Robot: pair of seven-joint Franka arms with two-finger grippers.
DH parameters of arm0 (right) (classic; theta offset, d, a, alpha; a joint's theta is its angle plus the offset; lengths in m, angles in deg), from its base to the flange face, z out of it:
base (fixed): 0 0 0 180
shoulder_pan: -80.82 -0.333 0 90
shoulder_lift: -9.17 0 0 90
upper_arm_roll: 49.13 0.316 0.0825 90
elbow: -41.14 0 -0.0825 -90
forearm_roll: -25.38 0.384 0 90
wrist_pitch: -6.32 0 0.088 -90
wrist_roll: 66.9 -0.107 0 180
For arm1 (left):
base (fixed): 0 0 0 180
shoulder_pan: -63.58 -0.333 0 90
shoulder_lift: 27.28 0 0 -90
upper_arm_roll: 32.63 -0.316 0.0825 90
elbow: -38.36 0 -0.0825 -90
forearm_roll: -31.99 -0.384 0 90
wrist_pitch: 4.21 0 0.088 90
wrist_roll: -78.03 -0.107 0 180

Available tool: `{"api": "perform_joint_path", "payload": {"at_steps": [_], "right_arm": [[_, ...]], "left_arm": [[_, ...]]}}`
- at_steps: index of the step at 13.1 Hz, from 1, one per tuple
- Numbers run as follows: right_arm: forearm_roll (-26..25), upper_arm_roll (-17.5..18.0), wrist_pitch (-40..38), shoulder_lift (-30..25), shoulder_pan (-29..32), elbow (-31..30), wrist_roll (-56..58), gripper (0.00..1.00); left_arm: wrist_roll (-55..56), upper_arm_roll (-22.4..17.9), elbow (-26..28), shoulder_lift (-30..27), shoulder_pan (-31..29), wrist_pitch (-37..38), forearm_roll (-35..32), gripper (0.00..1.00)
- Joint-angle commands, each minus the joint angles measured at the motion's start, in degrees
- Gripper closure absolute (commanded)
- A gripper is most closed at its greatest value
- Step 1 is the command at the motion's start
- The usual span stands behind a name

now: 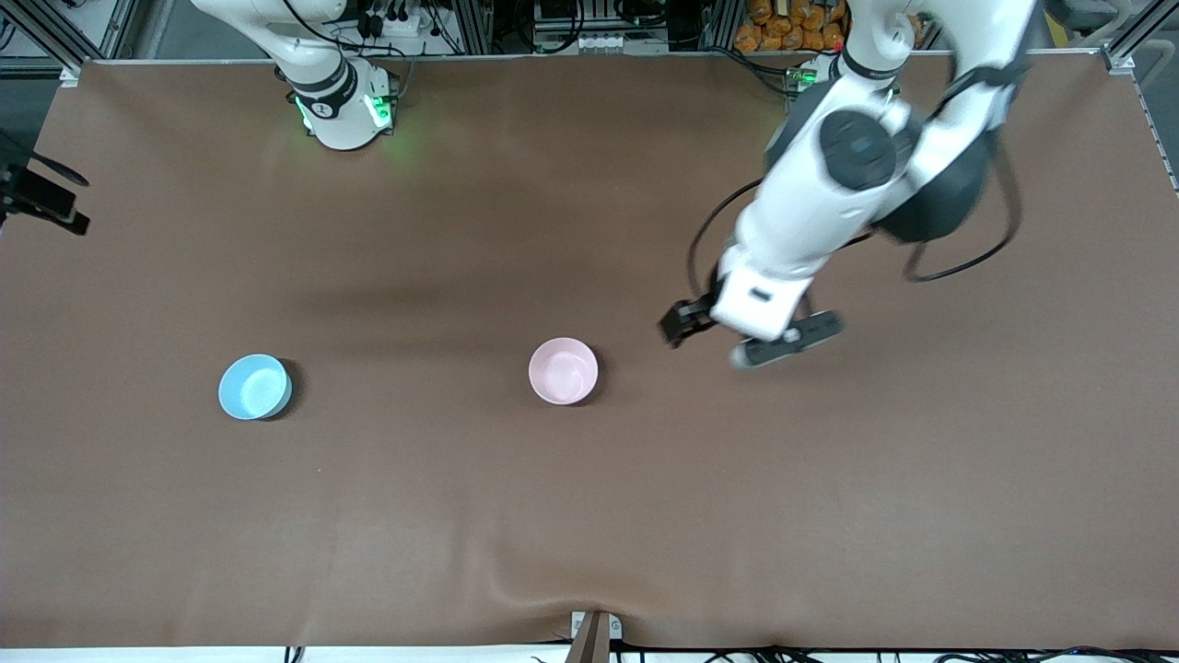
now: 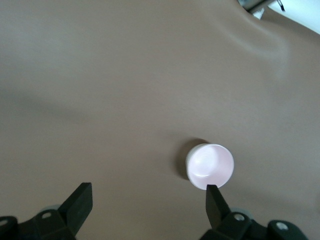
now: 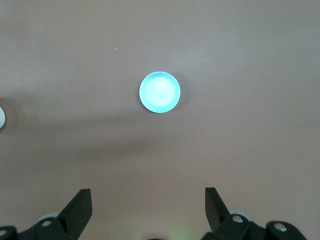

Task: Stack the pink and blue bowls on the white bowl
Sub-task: 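Withdraw the left gripper while the right gripper reaches the blue bowl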

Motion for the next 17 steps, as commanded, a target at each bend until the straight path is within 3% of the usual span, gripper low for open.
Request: {"api": "perform_joint_path", "payload": {"at_steps": [1,3,8,12,17], "right_arm": [[0.0,0.4,-0.2,2.3,0.5,1.1,0.6,0.00],[-0.5,0.2,1.7,5.0,1.3,0.7,0.6,0.00],[-0.1,0.2,12.7,19.4,2.7,0.7,0.6,0.00],[-0.4,0.3,15.5,28.2,1.6,0.7,0.6,0.00],[0.3,0.3,16.7,33.2,2.8,0.6,0.5,0.00]], "left_arm": [[-5.0,0.3,2.1,-6.7,-5.0,6.8,-1.0,0.00],[-12.4,0.3,2.1,-10.5,-9.6,11.6,-2.0,0.00],[-35.0,0.3,1.9,-15.5,-21.1,18.0,-2.0,0.00],[-36.4,0.1,1.9,-17.5,-22.5,22.5,-2.3,0.00],[-37.0,0.3,2.1,-19.5,-23.9,26.0,-2.5,0.00]]}}
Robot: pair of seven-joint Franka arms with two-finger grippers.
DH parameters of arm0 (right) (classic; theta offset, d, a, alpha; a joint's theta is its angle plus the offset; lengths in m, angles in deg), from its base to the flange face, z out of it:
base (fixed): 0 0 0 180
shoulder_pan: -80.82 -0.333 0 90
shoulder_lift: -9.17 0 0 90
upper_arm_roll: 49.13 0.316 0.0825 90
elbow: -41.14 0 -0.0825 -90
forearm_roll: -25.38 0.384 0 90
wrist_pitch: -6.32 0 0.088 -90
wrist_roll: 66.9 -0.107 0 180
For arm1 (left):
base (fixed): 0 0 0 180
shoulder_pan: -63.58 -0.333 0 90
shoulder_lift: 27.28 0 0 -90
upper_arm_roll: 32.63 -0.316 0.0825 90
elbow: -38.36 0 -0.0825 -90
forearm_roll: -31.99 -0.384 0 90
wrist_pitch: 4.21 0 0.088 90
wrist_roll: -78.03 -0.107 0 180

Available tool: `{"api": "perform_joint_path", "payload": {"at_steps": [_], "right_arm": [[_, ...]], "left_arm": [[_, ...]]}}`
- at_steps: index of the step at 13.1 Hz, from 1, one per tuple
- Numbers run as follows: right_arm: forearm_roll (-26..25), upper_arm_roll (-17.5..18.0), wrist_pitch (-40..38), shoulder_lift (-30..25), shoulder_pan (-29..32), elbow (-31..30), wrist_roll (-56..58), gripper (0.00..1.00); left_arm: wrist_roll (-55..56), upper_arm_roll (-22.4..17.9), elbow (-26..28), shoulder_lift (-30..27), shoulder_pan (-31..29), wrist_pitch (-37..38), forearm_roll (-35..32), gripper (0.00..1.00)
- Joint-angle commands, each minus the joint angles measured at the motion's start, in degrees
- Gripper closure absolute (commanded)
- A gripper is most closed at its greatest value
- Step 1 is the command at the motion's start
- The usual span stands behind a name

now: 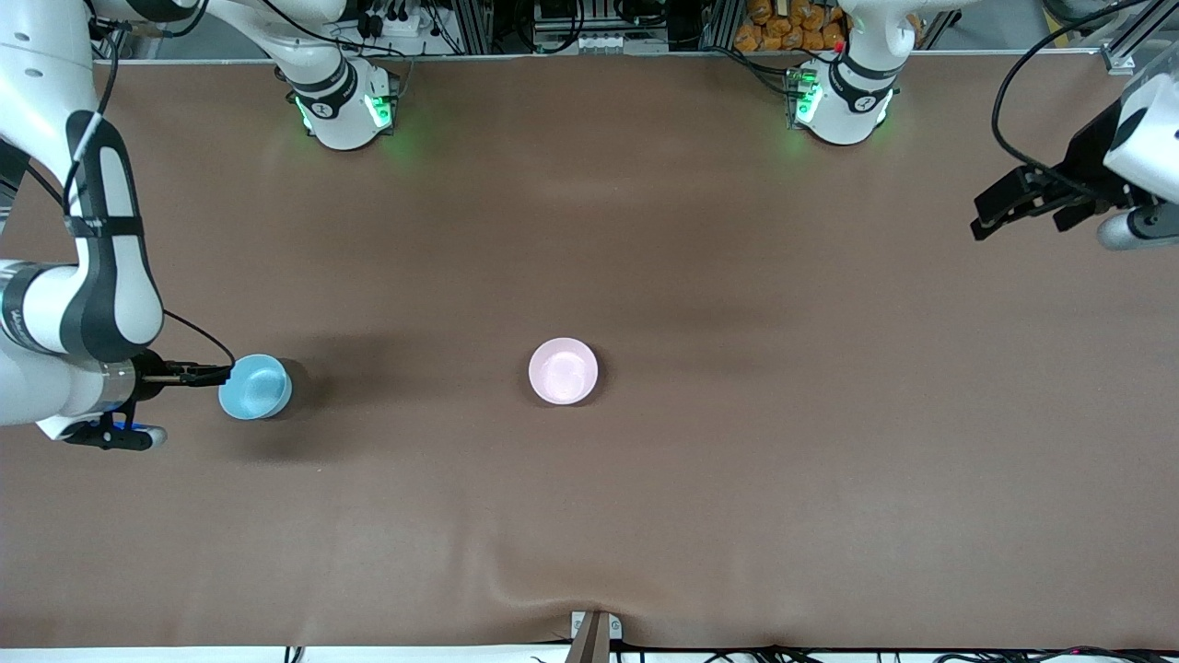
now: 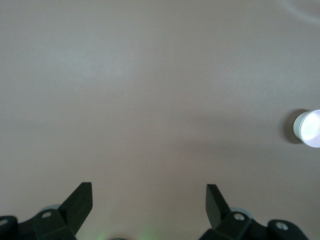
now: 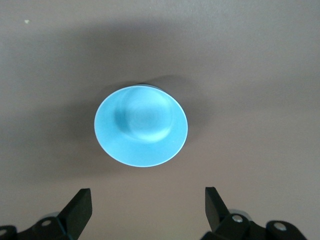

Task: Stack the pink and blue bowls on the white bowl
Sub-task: 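Close the right gripper on the light blue bowl's rim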

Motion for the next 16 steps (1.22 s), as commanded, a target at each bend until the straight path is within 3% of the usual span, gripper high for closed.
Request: {"api": "perform_joint_path", "payload": {"at_steps": [1,3,6,12,16], "right_arm": [[0.1,0.4,0.0,1.7,0.3,1.3,0.2,0.00],[-0.4,0.4,2.9,2.5,0.9,0.1,0.6,0.00],[-0.4,0.4,16.0,2.5,2.9,-6.5,7.2,0.00],[3.9,0.7,18.9,2.8,5.7,-10.8,12.7,0.00],[7.0,0.7,26.1,2.5,6.2,-15.8,16.1,0.00]], "left_arm": [[-0.8,0.5,1.4,-1.6,-0.8,0.7,-0.9,0.00],[-0.9,0.5,1.3,-1.6,-0.8,0.7,-1.0,0.00],[-0.9,0.5,1.6,-1.6,-1.0,0.7,-1.1,0.00],[-1.1,0.6,1.7,-2.5,-3.1,2.2,-2.0,0.00],[-1.1,1.1,1.5,-3.7,-3.0,4.0,-2.1,0.00]]}}
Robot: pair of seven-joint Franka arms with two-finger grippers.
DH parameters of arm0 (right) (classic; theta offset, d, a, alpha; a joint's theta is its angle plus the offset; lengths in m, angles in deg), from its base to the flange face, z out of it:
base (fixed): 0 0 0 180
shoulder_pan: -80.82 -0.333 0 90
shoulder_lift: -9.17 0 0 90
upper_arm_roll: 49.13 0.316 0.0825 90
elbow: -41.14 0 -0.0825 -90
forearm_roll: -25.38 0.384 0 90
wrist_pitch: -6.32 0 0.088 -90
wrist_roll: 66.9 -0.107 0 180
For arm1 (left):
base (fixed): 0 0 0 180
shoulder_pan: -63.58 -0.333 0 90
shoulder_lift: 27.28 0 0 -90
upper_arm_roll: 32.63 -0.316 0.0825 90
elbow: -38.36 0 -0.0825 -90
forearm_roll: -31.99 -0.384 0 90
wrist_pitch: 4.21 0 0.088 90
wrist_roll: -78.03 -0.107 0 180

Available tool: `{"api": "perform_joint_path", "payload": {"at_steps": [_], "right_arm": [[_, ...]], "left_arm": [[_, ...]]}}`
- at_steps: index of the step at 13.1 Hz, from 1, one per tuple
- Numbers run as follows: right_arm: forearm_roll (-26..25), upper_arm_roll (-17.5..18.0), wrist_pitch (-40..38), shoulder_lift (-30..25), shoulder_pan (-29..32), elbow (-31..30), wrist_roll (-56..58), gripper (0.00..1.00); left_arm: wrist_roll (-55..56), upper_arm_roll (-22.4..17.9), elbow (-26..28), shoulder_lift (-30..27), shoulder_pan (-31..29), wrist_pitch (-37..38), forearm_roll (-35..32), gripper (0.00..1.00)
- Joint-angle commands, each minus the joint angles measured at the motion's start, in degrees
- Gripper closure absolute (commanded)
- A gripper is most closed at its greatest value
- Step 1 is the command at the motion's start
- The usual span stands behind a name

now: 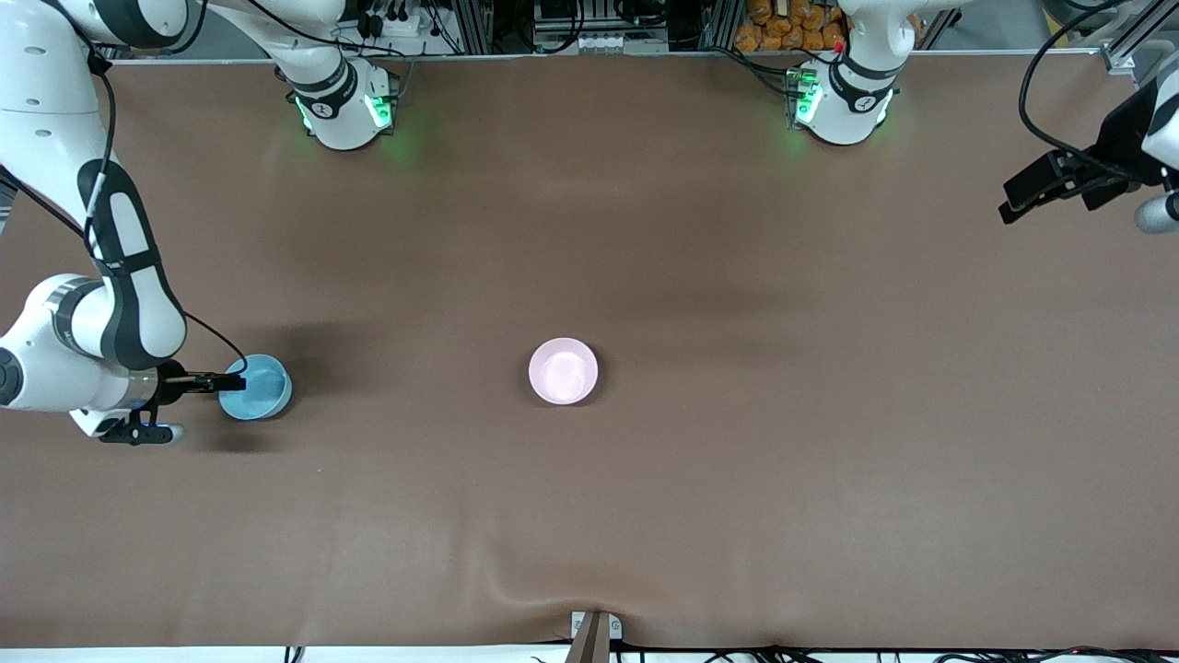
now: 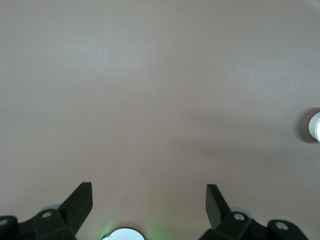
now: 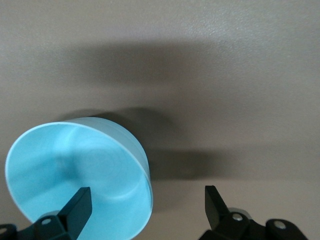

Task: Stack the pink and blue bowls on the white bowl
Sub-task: 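Close the right gripper on the light blue bowl's rim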

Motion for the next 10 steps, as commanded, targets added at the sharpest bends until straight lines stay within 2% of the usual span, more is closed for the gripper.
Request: {"api": "perform_joint_path", "payload": {"at_steps": [1,2,3,4,5,10], "right_arm": [[1.2,0.9,3.2,-0.9,1.0,-3.2,2.1,0.00],[1.2,0.9,3.2,-0.9,1.0,-3.2,2.1,0.13],[1.2,0.9,3.2,-0.9,0.9,-3.2,2.2,0.38],[1.2,0.9,3.2,-0.9,0.9,-3.2,2.2,0.82],[1.2,0.9,3.2,-0.9,0.7,-3.1,2.2,1.00],[1.2,1.0,3.0,-1.0,0.9,-3.1,2.2,1.00]], "left_arm": [[-1.0,0.9,0.7,-1.9,-0.5,1.8,-1.1,0.00],[-1.0,1.0,0.7,-1.9,-0.4,1.9,-1.1,0.00],[-1.0,1.0,0.8,-1.8,-0.2,1.8,-1.2,0.00],[-1.0,1.1,1.0,-1.8,-0.1,1.9,-1.2,0.00],[-1.0,1.8,1.5,-1.8,0.0,2.1,-1.2,0.00],[-1.1,1.9,1.7,-1.6,-0.5,3.4,-1.2,0.00]]}}
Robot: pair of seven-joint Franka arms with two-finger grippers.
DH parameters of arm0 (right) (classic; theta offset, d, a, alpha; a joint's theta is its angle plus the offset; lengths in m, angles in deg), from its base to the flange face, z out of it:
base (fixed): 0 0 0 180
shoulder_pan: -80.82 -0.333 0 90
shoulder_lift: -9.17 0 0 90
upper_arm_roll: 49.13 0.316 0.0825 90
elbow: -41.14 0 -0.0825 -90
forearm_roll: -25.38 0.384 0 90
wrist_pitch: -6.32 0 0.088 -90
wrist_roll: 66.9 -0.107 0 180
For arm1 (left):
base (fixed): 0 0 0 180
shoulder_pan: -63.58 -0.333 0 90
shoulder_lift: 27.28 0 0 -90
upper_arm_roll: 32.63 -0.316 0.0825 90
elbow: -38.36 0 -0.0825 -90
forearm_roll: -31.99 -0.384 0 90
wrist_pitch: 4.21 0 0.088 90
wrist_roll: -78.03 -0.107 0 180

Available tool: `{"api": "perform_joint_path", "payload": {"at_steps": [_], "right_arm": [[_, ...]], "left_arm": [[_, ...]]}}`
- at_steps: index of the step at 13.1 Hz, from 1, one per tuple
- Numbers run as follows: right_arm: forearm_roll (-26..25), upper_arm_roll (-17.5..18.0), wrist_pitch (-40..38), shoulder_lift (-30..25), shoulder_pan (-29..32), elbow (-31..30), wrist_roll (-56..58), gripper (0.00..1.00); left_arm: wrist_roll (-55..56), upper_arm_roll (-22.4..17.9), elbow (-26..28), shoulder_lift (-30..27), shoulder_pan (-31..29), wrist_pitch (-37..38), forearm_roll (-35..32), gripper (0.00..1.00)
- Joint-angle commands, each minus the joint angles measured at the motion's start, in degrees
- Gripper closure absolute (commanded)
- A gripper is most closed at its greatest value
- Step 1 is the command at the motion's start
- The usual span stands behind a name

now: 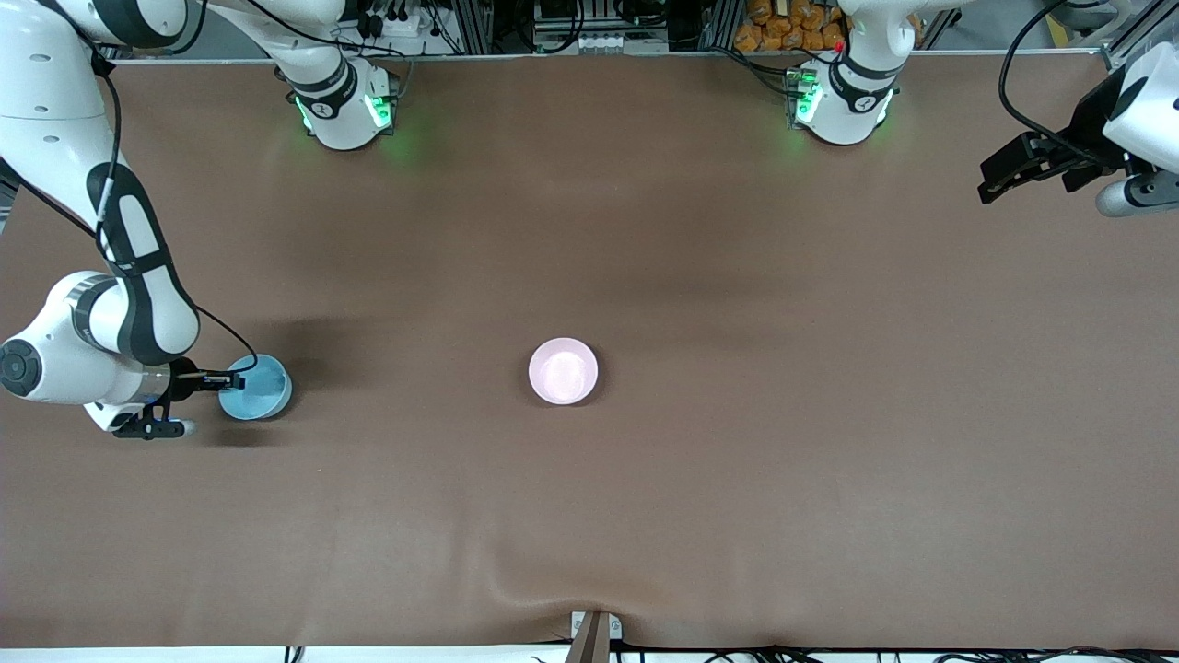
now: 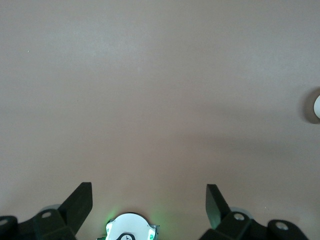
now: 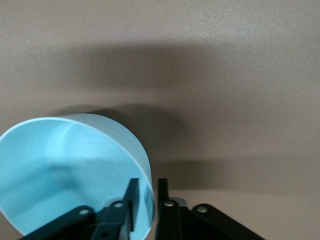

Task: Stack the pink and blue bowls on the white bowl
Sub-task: 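Close the right gripper on the light blue bowl's rim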

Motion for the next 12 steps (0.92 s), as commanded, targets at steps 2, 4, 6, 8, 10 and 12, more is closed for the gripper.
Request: {"api": "perform_joint_path", "payload": {"at_steps": [2,4,6,8,10,12], "right_arm": [[0.9,0.8,-1.3,-1.7,0.4,-0.5,2.0,1.00],[0.9,1.1,-5.4,-2.1,-0.3,1.3,2.0,1.00],[0.9,1.3,-11.6,-3.4,-2.2,4.7,1.5,1.00],[1.3,1.4,-13.6,-3.5,-4.7,7.6,1.3,1.00],[4.9,1.4,-13.6,-3.7,-7.6,8.0,1.3,1.00],[12.3,1.3,-12.8,-3.2,-11.4,8.1,1.3,1.00]], "left_arm": [[-1.0,0.3,0.3,-0.4,-0.5,0.8,-2.3,0.00],[-1.0,0.4,0.5,-0.4,-0.3,0.8,-2.3,0.00],[-1.0,0.7,0.5,-0.3,0.0,0.8,-1.6,0.00],[-1.0,1.8,0.4,-0.3,0.1,0.7,-1.6,0.00],[-0.8,2.0,0.2,0.2,0.0,0.2,-1.9,0.00],[-1.0,2.0,0.1,1.5,0.1,-1.8,-2.2,0.00]]}}
